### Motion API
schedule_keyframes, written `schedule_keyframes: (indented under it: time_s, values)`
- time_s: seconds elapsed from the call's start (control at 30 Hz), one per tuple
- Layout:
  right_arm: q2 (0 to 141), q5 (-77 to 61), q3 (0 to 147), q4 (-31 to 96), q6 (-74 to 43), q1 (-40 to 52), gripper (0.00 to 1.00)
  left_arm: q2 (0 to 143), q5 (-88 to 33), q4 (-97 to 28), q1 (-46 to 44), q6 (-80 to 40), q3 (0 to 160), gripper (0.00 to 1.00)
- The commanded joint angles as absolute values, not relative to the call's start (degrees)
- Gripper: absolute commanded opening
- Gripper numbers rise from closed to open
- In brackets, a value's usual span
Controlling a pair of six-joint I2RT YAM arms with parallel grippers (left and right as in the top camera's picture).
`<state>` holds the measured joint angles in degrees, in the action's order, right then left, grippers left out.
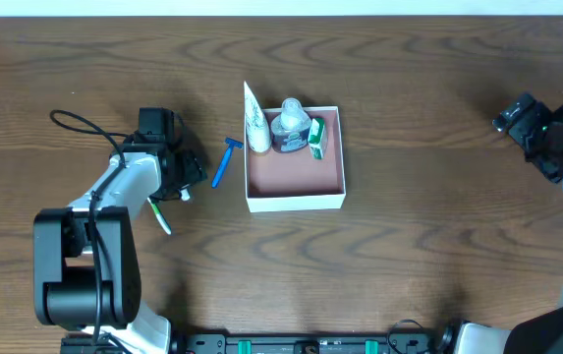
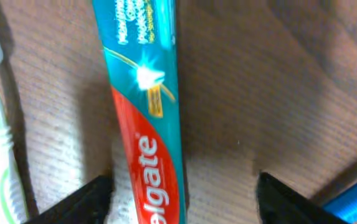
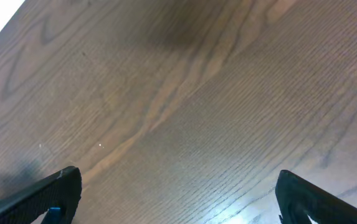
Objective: Pack container
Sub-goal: 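Reach the left gripper down to the Colgate tube and grasp it, then lift the Colgate tube and carry it over the box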
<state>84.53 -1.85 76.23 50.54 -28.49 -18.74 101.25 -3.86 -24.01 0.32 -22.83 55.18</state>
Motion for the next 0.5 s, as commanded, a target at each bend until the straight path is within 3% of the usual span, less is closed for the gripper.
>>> schedule_keyframes:
  time_s: [0.0, 0.07, 0.2, 0.37, 0.47]
  values:
    - [84.38, -1.5, 76.82, 50.61, -29.1, -19.0, 0.99, 102.76, -3.4, -23.57, 0.58, -23.03, 55.72, 0.61]
    - [84.38, -1.5, 76.82, 50.61, -29.1, -19.0, 0.99, 102.76, -3.4, -23.44, 0.58, -23.03, 55.72, 0.46]
    - [84.38, -1.48, 76.82, 50.61, -29.1, -19.0, 0.99, 102.76, -3.4, -23.68, 0.58, -23.05, 55.72, 0.26]
    - [84.38, -1.48, 76.82, 50.61, -29.12, -19.0, 0.99, 101.95, -3.42, -25.36, 0.58, -23.03, 55.81, 0.15]
    - [84.38, -1.48, 76.82, 50.61, -29.1, -19.0, 0.99, 99.59, -3.62, -27.31, 0.58, -22.98, 56.64, 0.15]
